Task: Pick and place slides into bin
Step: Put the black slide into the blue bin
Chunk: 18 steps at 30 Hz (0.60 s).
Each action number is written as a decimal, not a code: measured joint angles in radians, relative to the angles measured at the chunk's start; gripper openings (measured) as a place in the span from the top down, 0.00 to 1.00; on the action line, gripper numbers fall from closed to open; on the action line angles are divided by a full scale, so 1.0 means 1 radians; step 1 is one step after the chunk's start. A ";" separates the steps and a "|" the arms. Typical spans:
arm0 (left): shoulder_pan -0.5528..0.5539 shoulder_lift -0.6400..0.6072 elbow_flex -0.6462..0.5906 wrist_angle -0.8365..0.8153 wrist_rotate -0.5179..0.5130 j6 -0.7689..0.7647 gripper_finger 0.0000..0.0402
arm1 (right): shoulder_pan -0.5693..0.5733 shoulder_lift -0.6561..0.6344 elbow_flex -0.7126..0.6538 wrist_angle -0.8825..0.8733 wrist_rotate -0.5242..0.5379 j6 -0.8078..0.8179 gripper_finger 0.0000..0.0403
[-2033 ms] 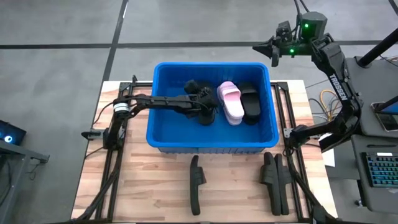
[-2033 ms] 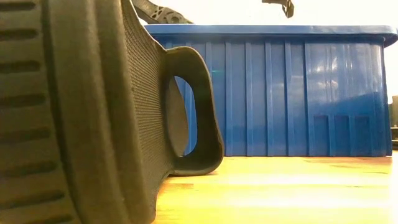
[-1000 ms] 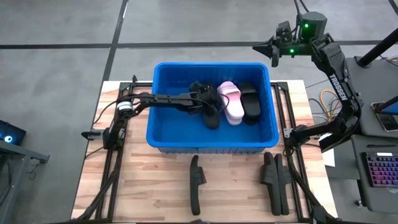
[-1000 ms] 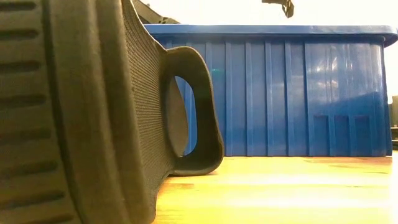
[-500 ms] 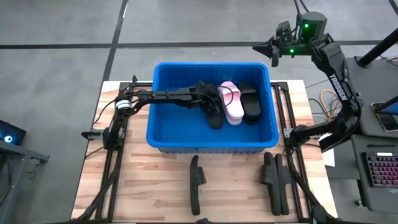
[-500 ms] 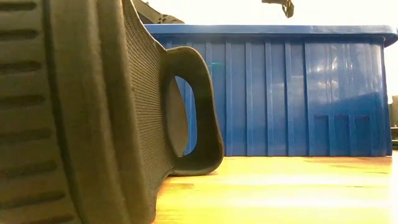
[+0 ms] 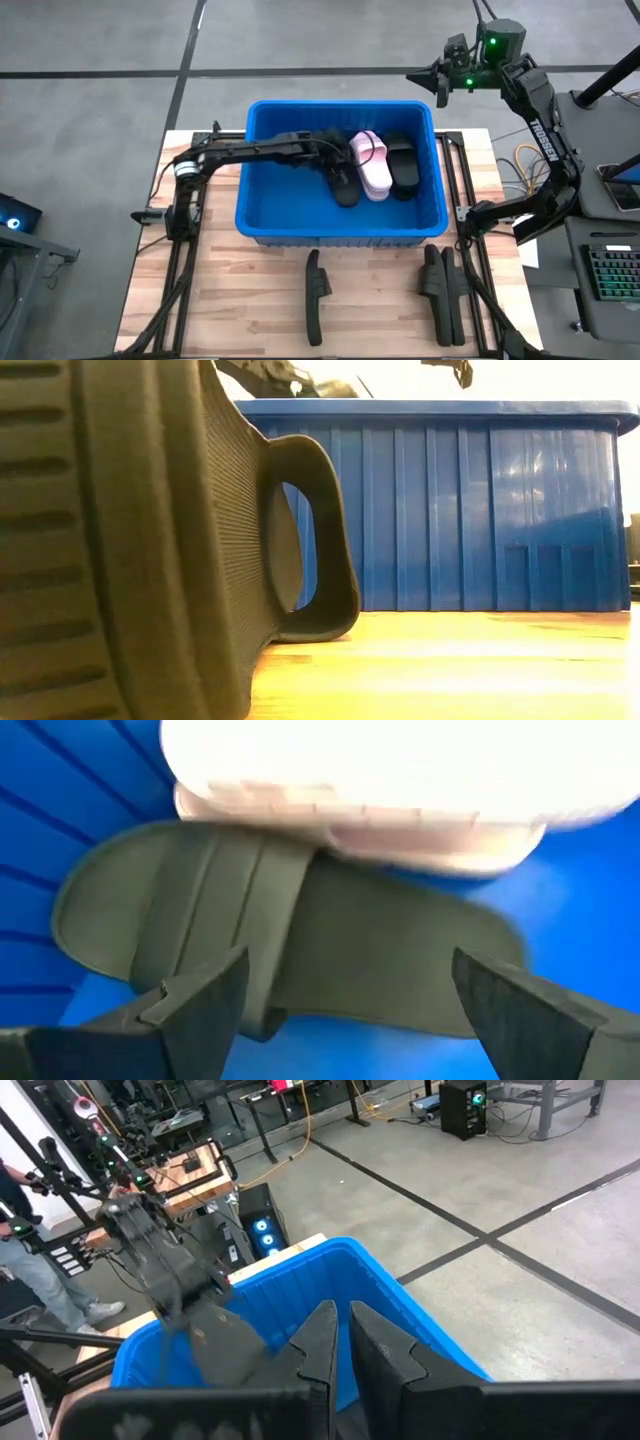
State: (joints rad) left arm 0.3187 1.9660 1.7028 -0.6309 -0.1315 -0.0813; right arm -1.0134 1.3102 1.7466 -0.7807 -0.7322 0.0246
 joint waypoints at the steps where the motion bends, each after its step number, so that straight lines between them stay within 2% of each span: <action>1: 0.000 -0.019 0.001 0.002 0.002 -0.022 0.18 | 0.000 0.000 0.000 0.000 0.000 0.000 0.94; 5: 0.014 -0.062 0.000 0.083 0.009 -0.116 0.18 | 0.000 0.000 0.000 0.000 0.000 0.000 0.94; 10: 0.050 -0.068 0.000 0.195 0.177 -0.210 0.21 | 0.000 0.000 0.000 -0.001 0.000 0.000 0.94; 12: 0.052 -0.070 0.000 0.197 0.205 -0.226 0.26 | 0.000 -0.001 0.000 -0.001 0.000 0.000 0.94; 14: 0.055 -0.069 -0.002 0.194 0.171 -0.230 0.31 | 0.000 -0.004 0.000 -0.001 0.000 0.000 0.94; 18: 0.075 -0.041 -0.007 0.194 0.019 -0.331 0.42 | 0.000 -0.007 0.000 -0.001 0.000 0.000 0.94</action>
State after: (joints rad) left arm 0.3936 1.9254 1.6962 -0.4365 -0.1123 -0.4120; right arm -1.0131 1.3029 1.7466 -0.7815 -0.7322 0.0246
